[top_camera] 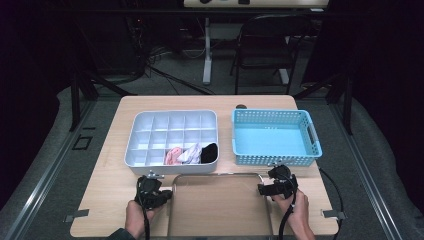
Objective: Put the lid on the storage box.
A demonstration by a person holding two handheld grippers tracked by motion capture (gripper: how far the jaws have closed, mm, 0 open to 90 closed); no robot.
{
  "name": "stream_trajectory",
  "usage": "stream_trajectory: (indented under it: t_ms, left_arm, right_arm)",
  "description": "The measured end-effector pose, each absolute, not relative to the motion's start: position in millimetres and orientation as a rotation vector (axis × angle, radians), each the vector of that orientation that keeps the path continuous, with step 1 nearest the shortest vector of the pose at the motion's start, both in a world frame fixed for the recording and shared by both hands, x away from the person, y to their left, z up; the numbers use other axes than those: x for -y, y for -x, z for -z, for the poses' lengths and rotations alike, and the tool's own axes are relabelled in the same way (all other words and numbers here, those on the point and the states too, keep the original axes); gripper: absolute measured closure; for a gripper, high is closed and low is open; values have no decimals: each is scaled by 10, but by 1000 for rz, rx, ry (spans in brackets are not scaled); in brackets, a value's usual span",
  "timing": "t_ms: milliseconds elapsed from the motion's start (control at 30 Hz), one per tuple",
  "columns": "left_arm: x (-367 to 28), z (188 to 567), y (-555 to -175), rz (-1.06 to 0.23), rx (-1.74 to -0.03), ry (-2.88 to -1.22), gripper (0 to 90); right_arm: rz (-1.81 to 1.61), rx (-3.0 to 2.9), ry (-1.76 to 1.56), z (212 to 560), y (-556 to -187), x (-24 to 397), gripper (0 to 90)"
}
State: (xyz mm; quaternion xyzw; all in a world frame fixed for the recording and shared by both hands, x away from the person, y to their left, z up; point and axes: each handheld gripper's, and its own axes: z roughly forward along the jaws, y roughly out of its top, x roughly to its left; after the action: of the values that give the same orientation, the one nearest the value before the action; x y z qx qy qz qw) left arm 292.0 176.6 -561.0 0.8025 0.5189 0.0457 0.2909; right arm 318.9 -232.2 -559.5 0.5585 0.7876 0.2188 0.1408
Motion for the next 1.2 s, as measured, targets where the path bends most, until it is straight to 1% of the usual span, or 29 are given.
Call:
stream_trajectory:
  t_ms: [100, 167, 267, 333, 367, 433, 500, 567, 600, 667, 733, 800, 933, 1000, 1100, 1133, 1200]
  left_arm:
    - [-1817, 5598, -2907, -125, -1415, -2112, 662]
    - [-1851, 5585, -2886, -134, -1429, -2087, 537]
    - [-1903, 5561, -2829, -132, -1441, -2043, 385]
    - [-1927, 5550, -2779, -123, -1443, -2017, 312]
    - [-1935, 5552, -2754, -121, -1448, -2002, 250]
    - [-1957, 5563, -2710, -120, -1453, -1983, 169]
    - [-1977, 5585, -2660, -105, -1469, -1945, 117]
    - [-1973, 5611, -2621, -82, -1476, -1945, 47]
    - [-1971, 5622, -2595, -79, -1478, -1944, 28]
    - [-1970, 5653, -2541, -63, -1487, -1923, 4]
    - [-1958, 5681, -2478, -42, -1494, -1897, 5]
    - [-1934, 5707, -2421, -47, -1492, -1887, 16]
    - [-1895, 5731, -2324, -49, -1506, -1829, 91]
    - [-1869, 5733, -2290, -48, -1497, -1828, 147]
    - [-1817, 5741, -2257, -60, -1488, -1822, 178]
    - [-1814, 5742, -2247, -50, -1490, -1814, 218]
    - [-1787, 5749, -2237, -55, -1481, -1813, 261]
  right_arm:
    - [-634, -2273, -1617, 5596, -3191, 2324, 182]
    - [-633, -2273, -1615, 5596, -3190, 2323, 182]
    - [-629, -2273, -1616, 5593, -3189, 2320, 182]
    - [-632, -2275, -1618, 5594, -3190, 2326, 182]
    - [-634, -2275, -1619, 5595, -3189, 2327, 182]
    - [-633, -2274, -1619, 5594, -3189, 2325, 181]
    - [-633, -2274, -1623, 5594, -3186, 2326, 180]
    - [-636, -2270, -1626, 5595, -3182, 2326, 176]
    - [-628, -2278, -1621, 5590, -3179, 2324, 178]
    - [-631, -2288, -1616, 5581, -3160, 2311, 186]
    - [-643, -2299, -1609, 5571, -3124, 2291, 187]
    - [-640, -2312, -1593, 5558, -3088, 2269, 194]
    - [-629, -2330, -1593, 5578, -3058, 2255, 212]
    - [-629, -2319, -1597, 5581, -3048, 2271, 213]
    - [-646, -2320, -1619, 5589, -3045, 2298, 215]
    - [-648, -2323, -1620, 5591, -3046, 2305, 219]
    - [-688, -2288, -1647, 5614, -3037, 2303, 221]
